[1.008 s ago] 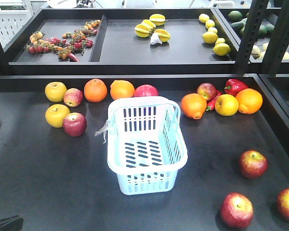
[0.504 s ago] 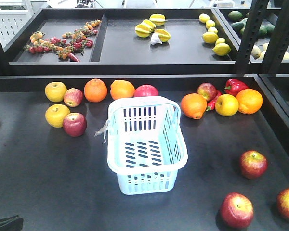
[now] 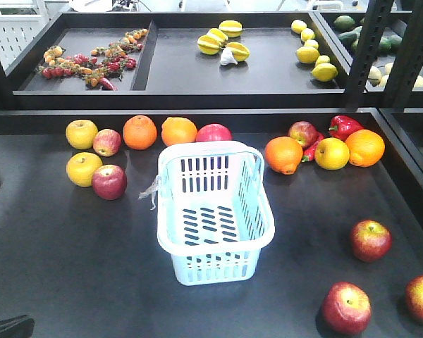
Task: Pick three apples into basket with both arms
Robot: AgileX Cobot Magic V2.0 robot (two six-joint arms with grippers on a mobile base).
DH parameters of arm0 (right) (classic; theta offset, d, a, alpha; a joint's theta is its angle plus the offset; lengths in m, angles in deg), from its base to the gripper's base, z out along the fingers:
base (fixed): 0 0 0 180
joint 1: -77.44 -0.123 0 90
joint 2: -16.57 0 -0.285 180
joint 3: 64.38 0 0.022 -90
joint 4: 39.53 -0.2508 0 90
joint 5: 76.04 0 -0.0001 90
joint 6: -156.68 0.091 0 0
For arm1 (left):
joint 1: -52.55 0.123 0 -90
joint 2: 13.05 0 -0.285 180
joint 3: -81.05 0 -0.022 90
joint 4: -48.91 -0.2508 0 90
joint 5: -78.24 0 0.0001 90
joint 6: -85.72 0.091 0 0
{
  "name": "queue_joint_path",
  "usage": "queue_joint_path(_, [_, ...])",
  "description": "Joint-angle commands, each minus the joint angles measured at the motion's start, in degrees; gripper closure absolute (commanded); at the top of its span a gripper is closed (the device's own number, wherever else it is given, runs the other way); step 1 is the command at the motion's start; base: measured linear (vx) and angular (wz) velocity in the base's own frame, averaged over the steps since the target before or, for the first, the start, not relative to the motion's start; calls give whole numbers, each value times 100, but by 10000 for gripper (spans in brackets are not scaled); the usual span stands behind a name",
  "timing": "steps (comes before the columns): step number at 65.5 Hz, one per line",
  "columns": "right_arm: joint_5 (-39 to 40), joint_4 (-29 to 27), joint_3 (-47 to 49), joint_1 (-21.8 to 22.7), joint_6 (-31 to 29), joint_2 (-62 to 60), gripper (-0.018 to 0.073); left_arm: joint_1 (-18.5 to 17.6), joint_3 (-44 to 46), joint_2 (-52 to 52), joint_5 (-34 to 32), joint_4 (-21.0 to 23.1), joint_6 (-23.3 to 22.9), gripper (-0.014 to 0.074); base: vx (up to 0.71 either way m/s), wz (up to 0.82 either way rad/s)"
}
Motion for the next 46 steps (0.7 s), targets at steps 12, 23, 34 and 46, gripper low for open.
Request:
queue_joint_path(12, [-144,-130,234,33,-230,600,-158,-28,130,43,-379,153,-59,604,0,0])
queue_joint_path(23, [-984,-881,781,33,-785,1600,-138,-28,130,43,-399,153,-59,603,0,0])
queue_joint_path(34, [-1654,-1683,1129,33,-1409,2887,-132,-28,130,43,-405,153,-59,604,0,0])
queue_joint_path(46, [-1718,-1736,1129,33,-1481,4115,-124,-28,130,43,-405,153,-59,604,0,0])
